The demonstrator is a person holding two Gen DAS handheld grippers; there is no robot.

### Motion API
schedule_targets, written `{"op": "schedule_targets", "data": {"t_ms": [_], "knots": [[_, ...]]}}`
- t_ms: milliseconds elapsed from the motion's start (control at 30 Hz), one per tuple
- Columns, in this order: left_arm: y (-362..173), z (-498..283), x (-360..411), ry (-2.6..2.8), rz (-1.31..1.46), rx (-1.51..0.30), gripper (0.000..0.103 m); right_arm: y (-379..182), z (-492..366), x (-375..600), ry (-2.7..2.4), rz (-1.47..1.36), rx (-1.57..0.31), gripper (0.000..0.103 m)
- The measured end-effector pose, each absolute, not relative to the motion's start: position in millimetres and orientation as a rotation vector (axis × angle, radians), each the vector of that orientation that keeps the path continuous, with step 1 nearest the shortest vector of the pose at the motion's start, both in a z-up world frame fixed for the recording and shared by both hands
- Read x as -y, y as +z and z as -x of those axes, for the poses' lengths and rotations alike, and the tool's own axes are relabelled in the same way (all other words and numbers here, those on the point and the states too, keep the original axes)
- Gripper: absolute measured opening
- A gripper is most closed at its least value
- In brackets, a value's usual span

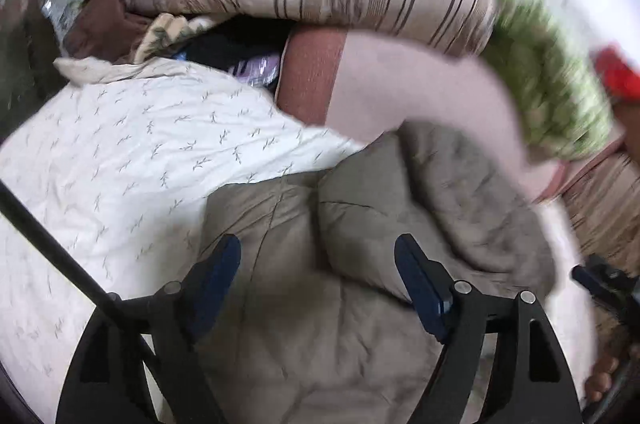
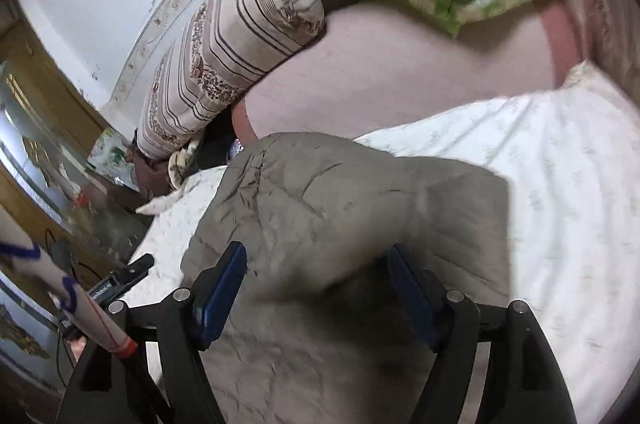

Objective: Fold large clothes
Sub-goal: 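Fold the hood down onto the jacket body and open both grippers, then grasp the jacket hem with both grippers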

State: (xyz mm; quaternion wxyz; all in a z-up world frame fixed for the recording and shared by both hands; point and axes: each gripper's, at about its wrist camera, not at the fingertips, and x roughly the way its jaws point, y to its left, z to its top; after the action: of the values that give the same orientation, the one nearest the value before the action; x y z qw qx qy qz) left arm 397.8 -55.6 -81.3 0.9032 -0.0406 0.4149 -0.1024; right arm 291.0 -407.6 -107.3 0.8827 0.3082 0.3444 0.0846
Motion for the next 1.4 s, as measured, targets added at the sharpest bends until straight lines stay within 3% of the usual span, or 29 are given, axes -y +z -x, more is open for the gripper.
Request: {"op": "schedule_targets", "data": {"t_ms": [100, 233, 433, 533, 933, 1100, 1400], "knots": [[-133.1, -421.9, 74.3, -0.113, -0.029, -0.98, 0.077, -144.2, -313.4, 399.8, 0.093, -0.602, -0.812, 0.075], [-151.8, -417.5, 78.5, -0.082, -0.036, -0.951, 0.077, -181.5, -324.4, 395.8, 0.054, -0.6, -0.936, 0.075], [-137.3, -396.9, 68.5, -0.051, 0.009, -0.89, 0.077, -163.7, -301.2, 407.1, 0.063, -0.645, -0.873, 0.077], [-120.9, -365.9, 59.0, -0.036, 0.04, -0.848, 0.077, -153.5, -266.1, 412.4, 0.074, -0.687, -0.797, 0.086], [-99.2, -207.1, 34.8, -0.03, -0.111, -0.718, 0.077, -142.6, -142.3, 369.1, 0.111, -0.658, -0.697, 0.086], [-98.0, -175.4, 24.0, -0.038, -0.089, -0.727, 0.077, -132.1, -94.5, 335.2, 0.036, -0.507, -0.668, 0.086], [-100.1, -131.9, 3.6, -0.033, -0.08, -0.725, 0.077, -130.9, -54.1, 320.6, 0.027, -0.48, -0.672, 0.086]]}}
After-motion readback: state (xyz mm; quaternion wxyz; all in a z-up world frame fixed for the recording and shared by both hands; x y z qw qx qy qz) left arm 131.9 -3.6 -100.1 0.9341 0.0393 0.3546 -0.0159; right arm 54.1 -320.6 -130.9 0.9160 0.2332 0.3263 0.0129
